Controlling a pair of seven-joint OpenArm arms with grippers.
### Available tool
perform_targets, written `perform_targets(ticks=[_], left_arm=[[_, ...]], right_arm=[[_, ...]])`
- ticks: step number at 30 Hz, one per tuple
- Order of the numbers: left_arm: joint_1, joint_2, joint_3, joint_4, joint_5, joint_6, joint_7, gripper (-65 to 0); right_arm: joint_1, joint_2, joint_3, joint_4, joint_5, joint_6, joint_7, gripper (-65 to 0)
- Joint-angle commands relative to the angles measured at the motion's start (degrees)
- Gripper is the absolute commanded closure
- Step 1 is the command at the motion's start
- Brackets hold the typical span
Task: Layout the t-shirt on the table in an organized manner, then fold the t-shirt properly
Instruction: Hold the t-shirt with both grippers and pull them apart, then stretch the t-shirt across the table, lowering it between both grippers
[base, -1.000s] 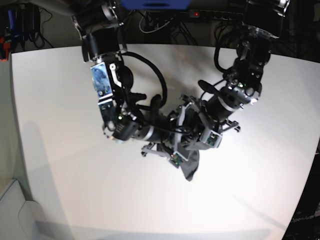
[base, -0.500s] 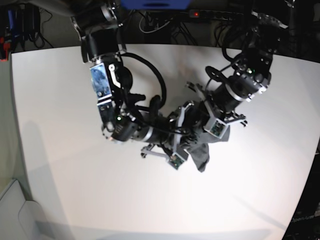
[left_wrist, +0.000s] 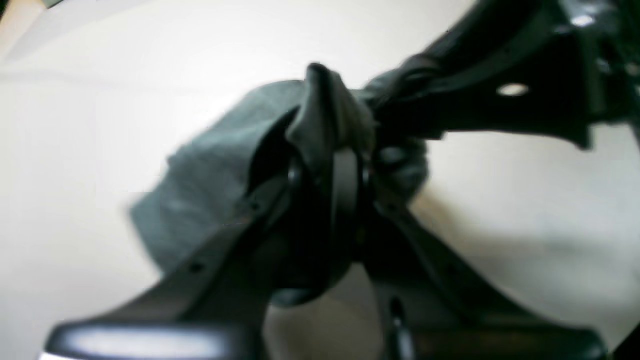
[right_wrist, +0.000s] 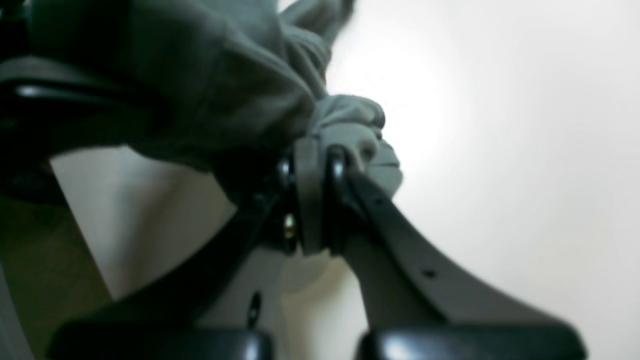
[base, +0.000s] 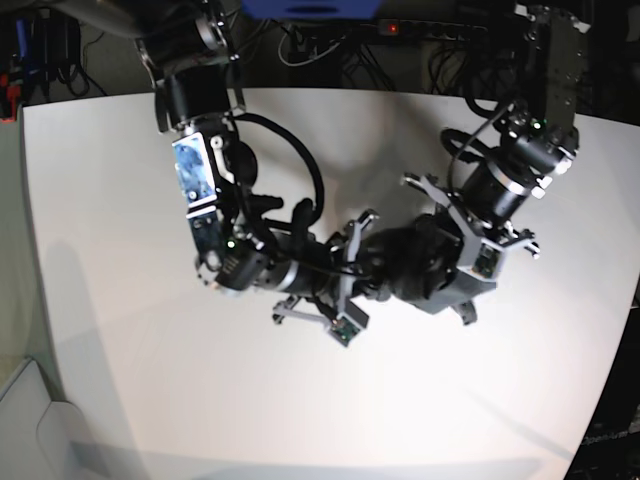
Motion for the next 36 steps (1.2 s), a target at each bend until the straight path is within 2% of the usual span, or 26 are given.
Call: perform_targets(ticks=[1,5,14,19,29,32,36], left_arm=[[-0.8,0.6,-1.2,1.7,-0.5,0.0,-2.1,-0.7],[-0.8,2.1,-3.9,1.8,-0.6,0.0,-2.1,-0.7],[-5.7,2.3,-7.5,1.8,-0.9,0.0,-1.8,-0.7],[-8.5,1.6,-10.1,1.6,-5.0,0.0,-1.7,-0.7],[-10.6,1.6,-22.5,1.5,-21.9,0.0,-1.6,-0.7],[-10.7,1.6,-24.2,1.4,-23.1,0.0,-1.6,-0.7],[-10.9,-1.1,-24.6,1.1,-23.1,0.0,-1.6,-0.7]], right_arm=[[1.3,-0.3,0.0,1.1,1.1,0.2,1.2,0.0],[1.3,0.5,0.1,1.0,1.1,0.2,1.2,0.0],[1.4,1.4,0.1,1.2,1.1,0.2,1.2,0.0],[1.4,2.5,0.1,1.1,1.1,0.2,1.2,0.0],[1.3,3.8,0.2,0.9,1.0,0.2,1.3,0.0],[1.3,4.3,1.4,0.9,1.0,0.2,1.3,0.0],[1.6,4.5,4.4,1.0,1.0,0.2,1.3,0.0]])
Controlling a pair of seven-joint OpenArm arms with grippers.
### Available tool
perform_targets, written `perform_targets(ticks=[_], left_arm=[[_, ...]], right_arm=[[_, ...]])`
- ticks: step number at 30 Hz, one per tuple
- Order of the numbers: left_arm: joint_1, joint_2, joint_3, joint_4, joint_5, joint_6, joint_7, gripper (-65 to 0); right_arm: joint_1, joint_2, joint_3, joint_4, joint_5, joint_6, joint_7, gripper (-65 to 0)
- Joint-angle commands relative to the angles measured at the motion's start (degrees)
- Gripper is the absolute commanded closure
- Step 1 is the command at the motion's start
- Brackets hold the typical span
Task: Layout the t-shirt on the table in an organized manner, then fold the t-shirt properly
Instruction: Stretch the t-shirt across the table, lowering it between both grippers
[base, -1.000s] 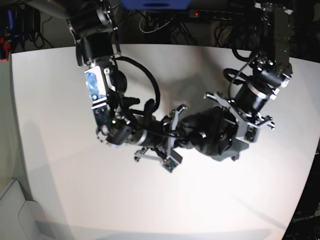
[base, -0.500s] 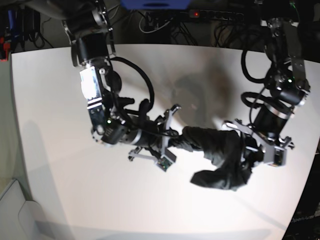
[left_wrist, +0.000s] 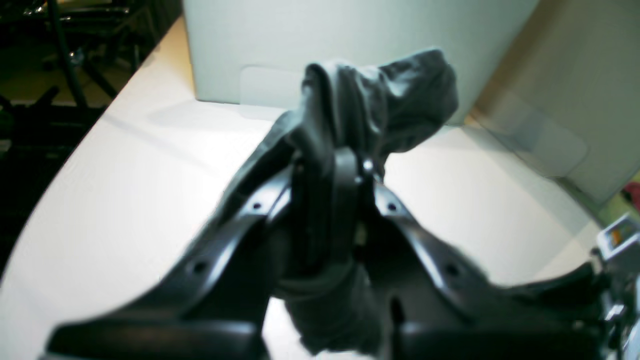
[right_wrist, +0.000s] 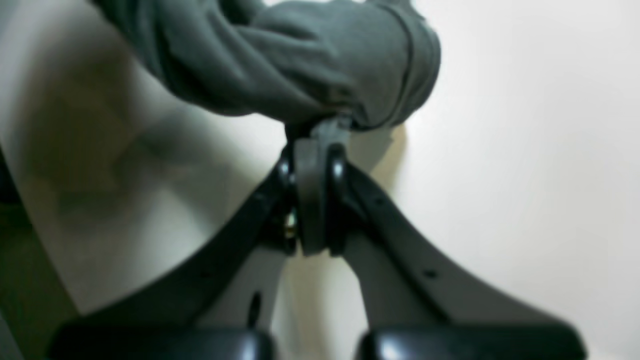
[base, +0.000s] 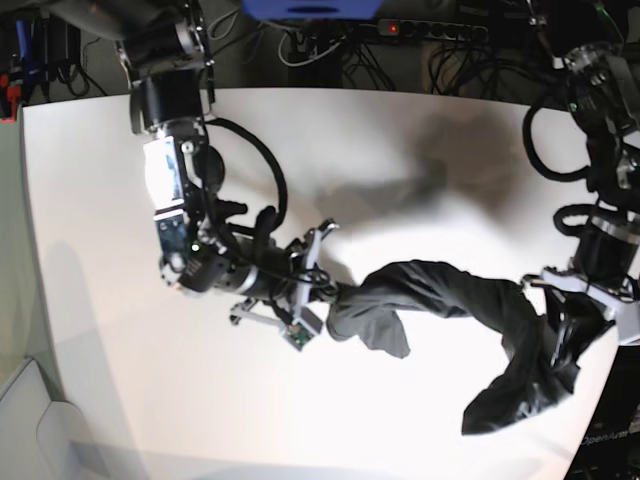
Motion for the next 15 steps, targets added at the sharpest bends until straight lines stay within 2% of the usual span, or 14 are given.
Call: perform_targets(ticks=[1,9,15], left_arm=[[-1.2,-0.9,-0.6,0.7,-0.9,-0.2,-2.4,-0.7],[-0.9,-1.8,-6.1,-0.7,-0.9,-0.2,-2.4,-0.7],[0.6,-2.5,-7.8,-0.8,-1.4,-0.2,-2.4,-0.7]], right_arm=[[2.1,-0.3,0.7,1.1,0.8,0.2,1.2,0.0],[4.8,-0.3,5.4,2.3,0.9,0.2,0.0,0.0],[8.8,-0.3,8.4,6.2,0.9,0.3,-5.0,0.0]])
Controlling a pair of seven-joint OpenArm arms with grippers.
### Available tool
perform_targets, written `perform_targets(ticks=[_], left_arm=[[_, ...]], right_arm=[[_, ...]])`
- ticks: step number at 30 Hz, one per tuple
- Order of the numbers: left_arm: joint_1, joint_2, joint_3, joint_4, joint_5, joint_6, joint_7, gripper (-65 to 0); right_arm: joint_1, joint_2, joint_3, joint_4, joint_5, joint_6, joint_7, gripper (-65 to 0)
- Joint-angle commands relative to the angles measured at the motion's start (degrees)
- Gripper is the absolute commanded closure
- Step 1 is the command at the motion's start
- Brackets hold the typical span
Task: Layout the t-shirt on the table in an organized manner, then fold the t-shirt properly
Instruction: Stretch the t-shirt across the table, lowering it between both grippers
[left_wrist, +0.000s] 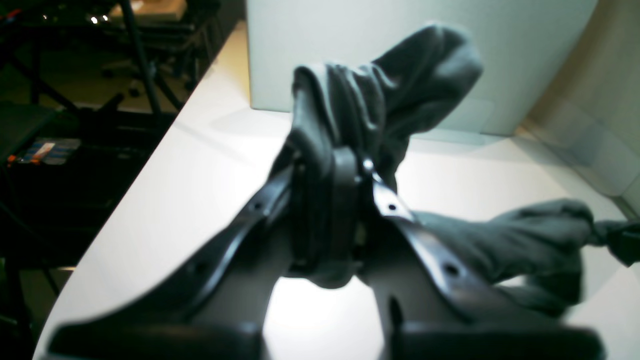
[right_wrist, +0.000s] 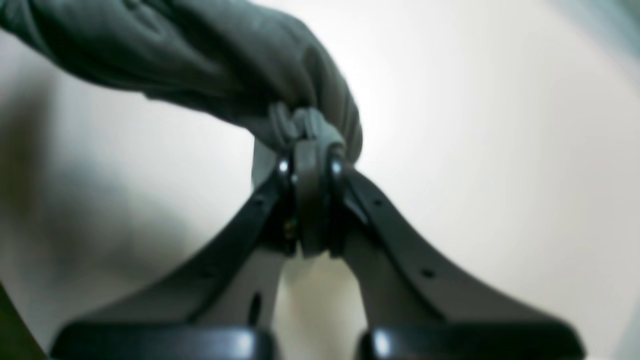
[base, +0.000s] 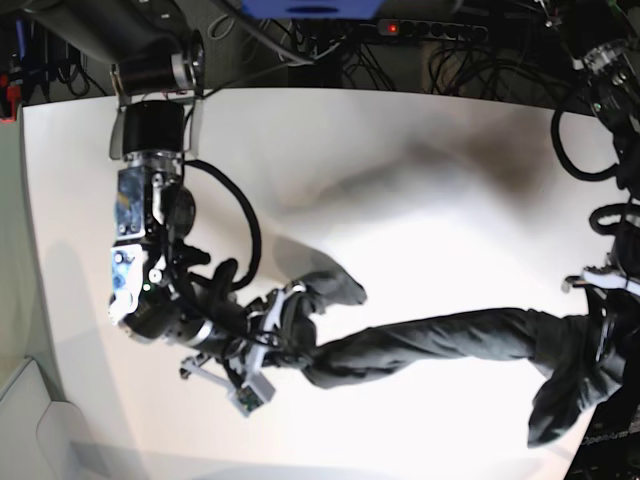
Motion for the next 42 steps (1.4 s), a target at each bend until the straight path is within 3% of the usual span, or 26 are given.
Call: perform_targets(ticks=[1,26,34,42], left_arm=[[-0.6,-0.8,-0.4,1.1,-0.4,0.2,-1.6,-0.7],[2.5,0.2,-0.1,1.2,-0.4,0.2,-1.6,-0.7],[3.3,1.8,-0.2,0.8,0.2,0.2,-1.6,-0.7],[5.2,4.3,-0.4,-7.8,0.2,0.2,-1.9,-0.9]], right_arm=[[2.1,-0.2,0.1,1.5,0.4,0.3,0.3,0.0],[-0.6,6.8,-0.2,4.6,0.1,0.3,-1.5,-0.2],[-1.2,6.7,0.1,4.5,0.1,0.3,-3.8,-11.0],[-5.8,6.5,0.1,5.0,0.2,0.3,-0.3,-15.6]])
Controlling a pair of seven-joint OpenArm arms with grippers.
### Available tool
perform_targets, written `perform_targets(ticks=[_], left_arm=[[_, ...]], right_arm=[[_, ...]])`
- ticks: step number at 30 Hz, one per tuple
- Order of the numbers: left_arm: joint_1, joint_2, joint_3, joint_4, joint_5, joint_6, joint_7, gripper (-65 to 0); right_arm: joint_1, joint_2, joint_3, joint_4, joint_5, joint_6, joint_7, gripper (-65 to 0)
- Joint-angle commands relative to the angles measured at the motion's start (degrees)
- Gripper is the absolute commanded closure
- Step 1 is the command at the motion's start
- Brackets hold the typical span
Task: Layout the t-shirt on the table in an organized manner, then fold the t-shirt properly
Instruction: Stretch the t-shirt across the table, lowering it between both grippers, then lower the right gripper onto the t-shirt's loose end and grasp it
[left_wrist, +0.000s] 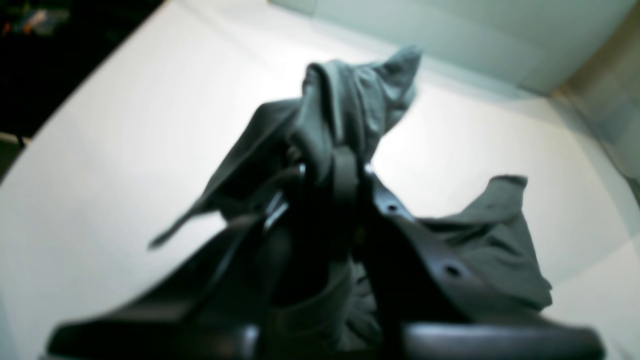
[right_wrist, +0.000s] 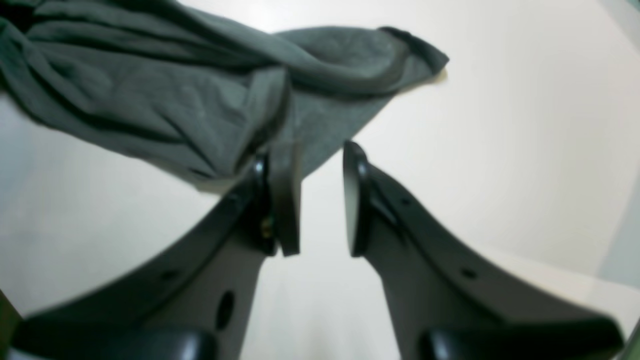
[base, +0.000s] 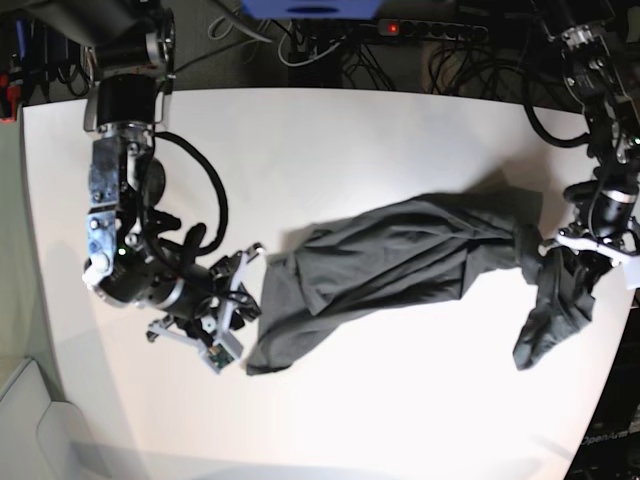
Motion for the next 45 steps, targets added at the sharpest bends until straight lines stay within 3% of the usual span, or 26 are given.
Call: perform_targets(ticks=[1,12,14,17,21,25,28,38,45], left_arm=[[0.0,-0.8,-0.4,-0.1,-1.0,-0.3,-2.1,-0.9],[2.9,-0.8,-0.5,-4.4,-1.1,-0.3,-2.1,-1.1],[3.1,-0.8,-0.5,-4.3,-1.4,-0.3,-2.1,-3.9],[4.3,-0.8,-0.5,-4.0,-1.4,-0.3,-2.1,-17.9],[5.8,-0.7,-1.8,-3.5,-1.6,-0.3,-2.2,-45.7],[5.9,3.8,-10.0,-2.7,-1.6,-0.3,-2.1,-65.0],[5.7,6.5,-16.4,-2.2,-1.6,-0.4,-1.8,-65.0],[7.2,8.3,-25.5,-2.6,-1.6,-0.7,-1.6,-65.0],[8.8,8.7,-26.4,-0.8,-1.5,-16.1,-1.6,-65.0]], right_arm=[[0.8,0.1,0.2,1.1,0.7,0.3,1.5,-15.6],[-2.4,0.0,0.1,1.2,0.9,0.3,1.6,-15.6],[-2.5,0.0,0.0,1.2,0.9,0.3,1.6,-15.6],[-3.3,-0.1,0.0,1.1,0.9,0.3,1.7,-15.6],[-3.3,-0.1,0.0,1.1,0.9,0.3,1.7,-15.6],[-3.9,-0.1,0.2,1.2,0.9,0.3,1.5,-15.5],[-4.9,0.0,0.2,1.2,0.9,0.3,1.7,-15.5],[-5.9,0.0,0.1,1.2,0.9,0.3,1.7,-15.5],[-6.0,0.0,-0.1,1.1,0.9,0.3,1.7,-15.5]])
